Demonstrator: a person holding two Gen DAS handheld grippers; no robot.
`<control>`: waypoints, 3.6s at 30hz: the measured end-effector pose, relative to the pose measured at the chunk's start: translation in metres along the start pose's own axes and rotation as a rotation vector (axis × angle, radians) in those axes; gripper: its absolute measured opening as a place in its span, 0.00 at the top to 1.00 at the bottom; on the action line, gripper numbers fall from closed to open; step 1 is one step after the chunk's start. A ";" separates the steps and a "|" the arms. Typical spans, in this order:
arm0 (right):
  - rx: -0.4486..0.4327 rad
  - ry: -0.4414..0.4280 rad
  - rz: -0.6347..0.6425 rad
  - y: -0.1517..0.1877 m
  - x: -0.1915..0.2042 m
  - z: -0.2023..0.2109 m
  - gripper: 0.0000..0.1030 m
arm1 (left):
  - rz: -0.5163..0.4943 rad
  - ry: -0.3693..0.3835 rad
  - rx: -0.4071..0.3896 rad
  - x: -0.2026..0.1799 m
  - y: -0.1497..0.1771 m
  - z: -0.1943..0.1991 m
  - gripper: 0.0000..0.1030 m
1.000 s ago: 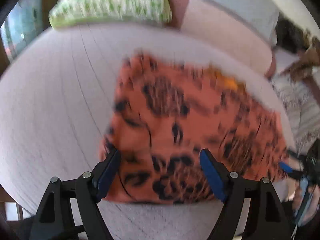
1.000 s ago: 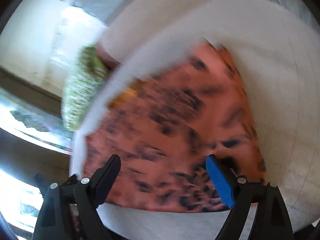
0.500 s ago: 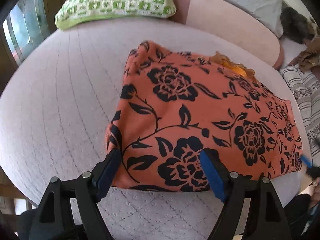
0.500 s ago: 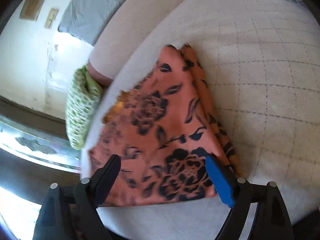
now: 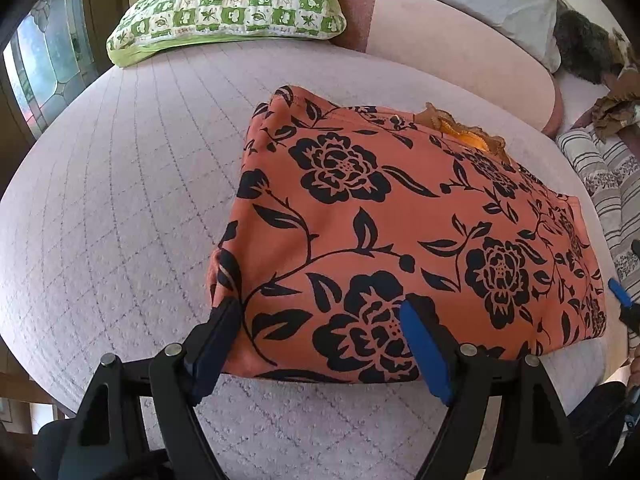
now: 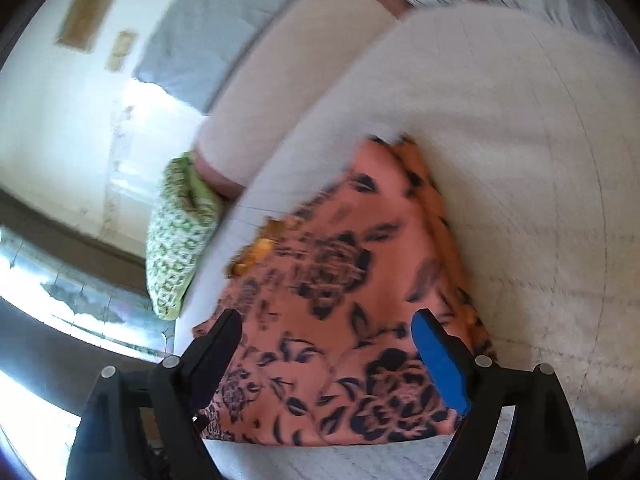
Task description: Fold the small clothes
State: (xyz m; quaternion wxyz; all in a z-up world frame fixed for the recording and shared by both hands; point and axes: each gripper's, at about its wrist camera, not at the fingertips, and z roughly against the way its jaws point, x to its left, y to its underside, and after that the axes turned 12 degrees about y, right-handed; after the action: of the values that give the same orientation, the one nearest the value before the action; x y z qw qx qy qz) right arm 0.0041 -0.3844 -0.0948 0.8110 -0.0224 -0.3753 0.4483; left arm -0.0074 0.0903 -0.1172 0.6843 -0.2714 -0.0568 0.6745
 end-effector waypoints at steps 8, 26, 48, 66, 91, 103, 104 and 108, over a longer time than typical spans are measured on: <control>0.010 -0.019 -0.074 -0.002 -0.015 0.002 0.13 | 0.001 0.009 -0.042 -0.004 -0.004 0.014 0.21; 0.082 -0.013 -0.410 0.050 -0.064 0.000 0.13 | -0.156 -0.019 -0.065 -0.089 -0.024 -0.009 0.21; 0.071 0.089 -0.466 0.040 -0.058 -0.006 0.23 | -0.128 -0.015 -0.031 -0.089 -0.042 -0.041 0.21; -0.030 0.235 0.020 0.013 0.054 0.007 0.90 | -0.111 0.041 -0.031 -0.074 -0.049 -0.052 0.23; 0.218 -0.101 0.554 0.175 0.286 -0.061 0.19 | 0.311 0.184 -0.247 0.110 0.016 0.087 0.23; 0.159 -0.099 0.339 0.125 0.200 -0.029 0.19 | 0.325 0.213 -0.050 0.054 -0.004 0.007 0.90; 0.164 -0.102 0.337 0.125 0.199 -0.032 0.19 | 0.357 0.222 -0.060 0.060 0.001 0.008 0.90; 0.209 -0.108 0.320 0.124 0.187 -0.045 0.19 | 0.530 0.342 -0.079 0.094 0.021 -0.007 0.88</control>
State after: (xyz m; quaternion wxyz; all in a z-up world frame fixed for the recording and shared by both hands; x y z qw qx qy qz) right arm 0.0033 -0.1576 -0.0640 0.7060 0.0269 -0.3613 0.6085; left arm -0.0153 0.1767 -0.1597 0.4734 -0.4127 0.1056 0.7710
